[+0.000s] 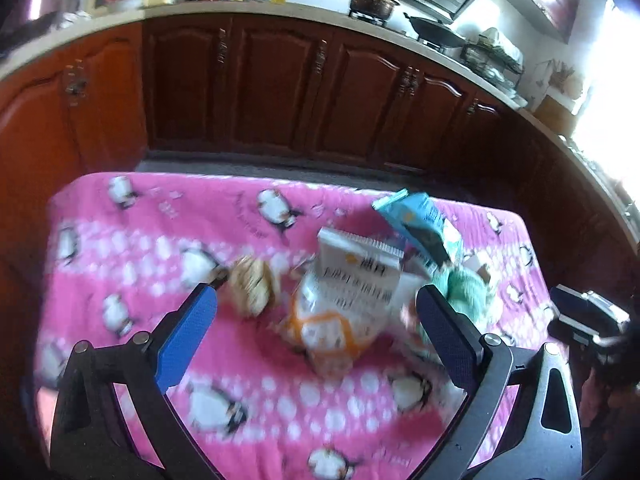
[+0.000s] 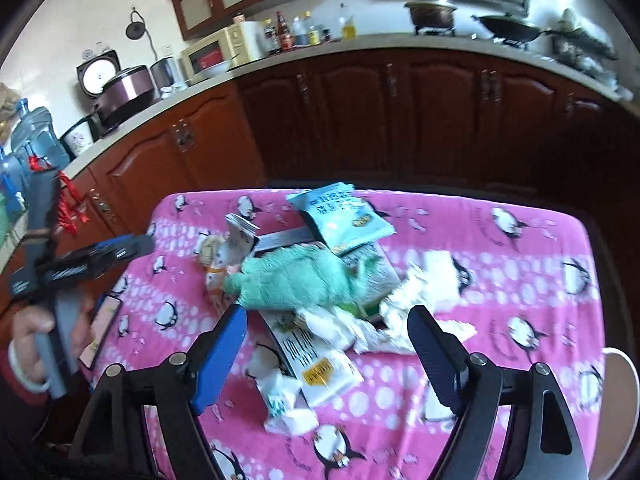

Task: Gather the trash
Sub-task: 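Grasp the teal towel with the right gripper while the left gripper grasps the white-orange snack bag, then carry the towel with the right gripper while the left gripper carries the bag to the white bin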

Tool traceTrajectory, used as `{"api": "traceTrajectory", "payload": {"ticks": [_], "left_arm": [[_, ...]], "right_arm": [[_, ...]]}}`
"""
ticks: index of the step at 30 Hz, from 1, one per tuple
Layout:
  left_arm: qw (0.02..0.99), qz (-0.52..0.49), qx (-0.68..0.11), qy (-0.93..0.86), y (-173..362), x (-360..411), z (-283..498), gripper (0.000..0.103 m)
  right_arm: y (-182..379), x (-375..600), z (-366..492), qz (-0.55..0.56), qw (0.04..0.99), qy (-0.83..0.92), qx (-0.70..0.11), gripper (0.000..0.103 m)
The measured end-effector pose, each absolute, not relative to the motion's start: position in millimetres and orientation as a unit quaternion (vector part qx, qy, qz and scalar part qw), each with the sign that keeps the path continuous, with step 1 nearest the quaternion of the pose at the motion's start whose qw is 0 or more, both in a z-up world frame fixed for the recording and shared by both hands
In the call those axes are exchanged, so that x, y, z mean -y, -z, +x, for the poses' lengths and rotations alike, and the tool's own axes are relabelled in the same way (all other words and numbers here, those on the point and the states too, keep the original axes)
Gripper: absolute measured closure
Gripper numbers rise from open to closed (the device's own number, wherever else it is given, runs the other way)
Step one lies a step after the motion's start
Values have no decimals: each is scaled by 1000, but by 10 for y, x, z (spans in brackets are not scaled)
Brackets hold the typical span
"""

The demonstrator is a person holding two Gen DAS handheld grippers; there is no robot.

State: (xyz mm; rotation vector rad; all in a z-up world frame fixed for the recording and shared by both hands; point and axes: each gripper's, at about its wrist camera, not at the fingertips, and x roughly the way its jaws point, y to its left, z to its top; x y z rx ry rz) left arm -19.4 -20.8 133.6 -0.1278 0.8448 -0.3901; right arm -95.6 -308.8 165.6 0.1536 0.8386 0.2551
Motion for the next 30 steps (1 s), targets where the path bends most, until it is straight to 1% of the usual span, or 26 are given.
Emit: {"api": "traceTrajectory", "payload": {"ticks": [5,13,15,17,21,22,23,24,25,26,27,28,29,30], "left_arm": [[858,-60,-451,239,-1100,357,329,3],[828,-103,-462,302,-942,405,690,3],[823,-105,-460,318,-933,408,722,3],[817,-86,-466,330,-915,428,746,3],[809,-70,-475,338,-858,445,790,4],[807,-68,-480,337,-830,471,809,7],[803,-68,-483,341,-805,488,811,23],[799,-64,-489,343,-784,502,812,45],[796,-56,-497,340,-757,524,806,57],[795,-37,-507,330,-712,554,800,66],[793,-32,-510,331,-692,559,785,71],[793,-32,-510,331,-683,556,766,72],[800,-36,-502,327,-711,523,724,76],[803,-43,-497,325,-744,486,703,80]], "right_arm": [[-1500,3113,-654,128,873,-155,-444,22],[-1109,3212,-258,249,819,-164,-490,22],[-1068,3230,-190,260,817,-158,-490,21],[-1027,3225,-102,260,816,-154,-492,16],[-864,3175,50,266,798,-161,-516,15],[-813,3176,77,270,796,-161,-518,15],[-770,3172,113,274,794,-160,-518,15],[-736,3168,145,279,793,-161,-518,15],[-710,3167,161,284,791,-161,-517,18],[-674,3164,184,293,787,-163,-517,31],[-635,3161,199,303,783,-168,-517,33],[-605,3153,206,309,780,-174,-515,36],[-602,3142,199,310,781,-177,-513,39],[-611,3132,180,305,784,-179,-510,41]]}}
